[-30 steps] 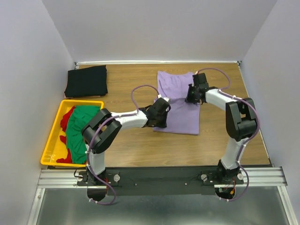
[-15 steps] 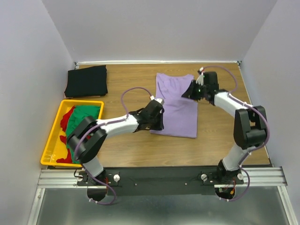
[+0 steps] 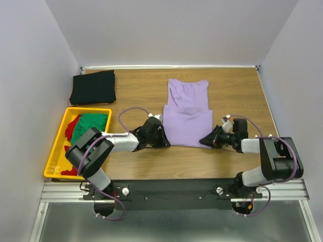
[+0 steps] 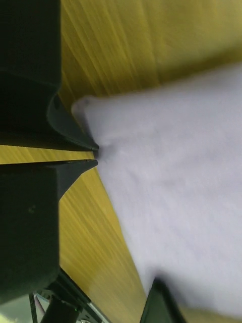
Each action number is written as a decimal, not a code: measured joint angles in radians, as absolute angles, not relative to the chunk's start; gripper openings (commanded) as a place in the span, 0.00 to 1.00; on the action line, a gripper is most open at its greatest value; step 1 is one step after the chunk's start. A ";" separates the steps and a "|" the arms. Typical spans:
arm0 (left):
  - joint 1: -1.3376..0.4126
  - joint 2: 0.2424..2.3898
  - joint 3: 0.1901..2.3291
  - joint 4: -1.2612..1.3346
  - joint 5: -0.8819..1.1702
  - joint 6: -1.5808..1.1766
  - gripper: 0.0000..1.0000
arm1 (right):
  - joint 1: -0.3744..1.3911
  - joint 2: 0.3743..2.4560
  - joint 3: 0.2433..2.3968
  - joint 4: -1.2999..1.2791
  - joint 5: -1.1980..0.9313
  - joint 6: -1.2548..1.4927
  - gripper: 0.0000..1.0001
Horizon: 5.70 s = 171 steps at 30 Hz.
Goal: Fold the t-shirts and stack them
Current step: Fold the tshirt
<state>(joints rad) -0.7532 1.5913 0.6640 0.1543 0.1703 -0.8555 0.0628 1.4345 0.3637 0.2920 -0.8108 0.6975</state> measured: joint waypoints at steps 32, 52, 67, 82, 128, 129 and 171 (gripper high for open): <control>-0.722 1.635 0.612 0.366 0.236 -0.967 0.17 | 0.316 1.640 0.355 0.750 -0.828 0.929 0.47; -0.558 1.727 0.787 0.448 0.252 -0.900 0.16 | 0.110 1.696 0.589 0.798 -0.822 0.963 0.45; -0.434 2.094 1.163 0.386 0.303 -0.845 0.16 | -0.024 2.084 0.831 0.788 -0.838 0.949 0.45; -0.455 1.734 1.069 0.125 0.101 -0.746 0.46 | -0.044 1.632 0.845 0.235 -0.690 0.672 0.53; -0.899 1.470 0.920 -0.404 -0.278 -0.730 0.66 | 0.431 1.335 0.664 -0.574 0.072 0.628 0.47; -0.899 1.470 0.920 -0.402 -0.278 -0.730 0.66 | 0.431 1.337 0.665 -0.574 0.075 0.628 0.47; -0.878 1.767 1.064 -0.395 -0.207 -0.708 0.38 | 0.446 1.376 0.685 -0.543 0.097 0.609 0.01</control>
